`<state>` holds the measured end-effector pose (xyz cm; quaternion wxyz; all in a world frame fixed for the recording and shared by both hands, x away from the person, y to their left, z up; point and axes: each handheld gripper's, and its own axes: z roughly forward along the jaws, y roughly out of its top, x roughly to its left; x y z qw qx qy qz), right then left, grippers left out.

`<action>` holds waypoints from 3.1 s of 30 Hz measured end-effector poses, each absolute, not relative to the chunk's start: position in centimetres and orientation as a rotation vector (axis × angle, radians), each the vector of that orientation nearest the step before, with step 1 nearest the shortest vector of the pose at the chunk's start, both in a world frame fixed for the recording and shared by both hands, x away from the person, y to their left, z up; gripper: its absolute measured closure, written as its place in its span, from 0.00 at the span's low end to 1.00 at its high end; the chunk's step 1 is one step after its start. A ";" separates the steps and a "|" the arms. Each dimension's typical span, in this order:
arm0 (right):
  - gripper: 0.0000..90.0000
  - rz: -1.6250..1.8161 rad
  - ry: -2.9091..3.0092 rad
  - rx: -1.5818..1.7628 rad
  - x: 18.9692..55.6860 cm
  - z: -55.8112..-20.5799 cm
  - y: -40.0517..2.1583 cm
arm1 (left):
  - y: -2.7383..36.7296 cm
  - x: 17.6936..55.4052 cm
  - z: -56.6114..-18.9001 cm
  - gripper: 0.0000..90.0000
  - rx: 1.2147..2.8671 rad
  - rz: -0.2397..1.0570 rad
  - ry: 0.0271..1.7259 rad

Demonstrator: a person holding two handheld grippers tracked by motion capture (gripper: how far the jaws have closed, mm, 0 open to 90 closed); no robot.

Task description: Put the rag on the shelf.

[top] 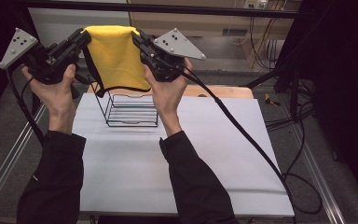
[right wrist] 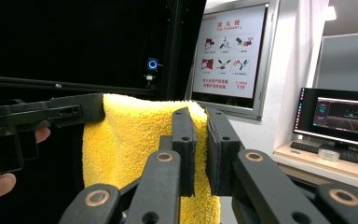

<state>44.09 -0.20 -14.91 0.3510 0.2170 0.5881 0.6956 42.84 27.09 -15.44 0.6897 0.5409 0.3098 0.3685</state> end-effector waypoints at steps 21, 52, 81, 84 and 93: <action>0.93 1.792 1.507 0.562 46.8 -12.8 0.8 | 27.6 46.2 -12.5 0.89 1.230 0.847 0.710; 0.93 1.764 1.509 0.622 51.1 -13.2 1.0 | 27.7 52.1 -12.7 0.88 1.266 0.824 0.715; 0.93 1.695 1.734 0.665 51.8 -19.2 1.7 | 29.8 49.9 -20.5 0.88 1.377 0.765 0.771; 0.93 1.708 1.749 0.664 51.4 -19.4 1.7 | 30.0 49.5 -20.5 0.88 1.386 0.764 0.770; 0.92 1.701 1.808 0.643 50.4 -19.9 1.6 | 30.5 48.5 -21.3 0.88 1.407 0.743 0.766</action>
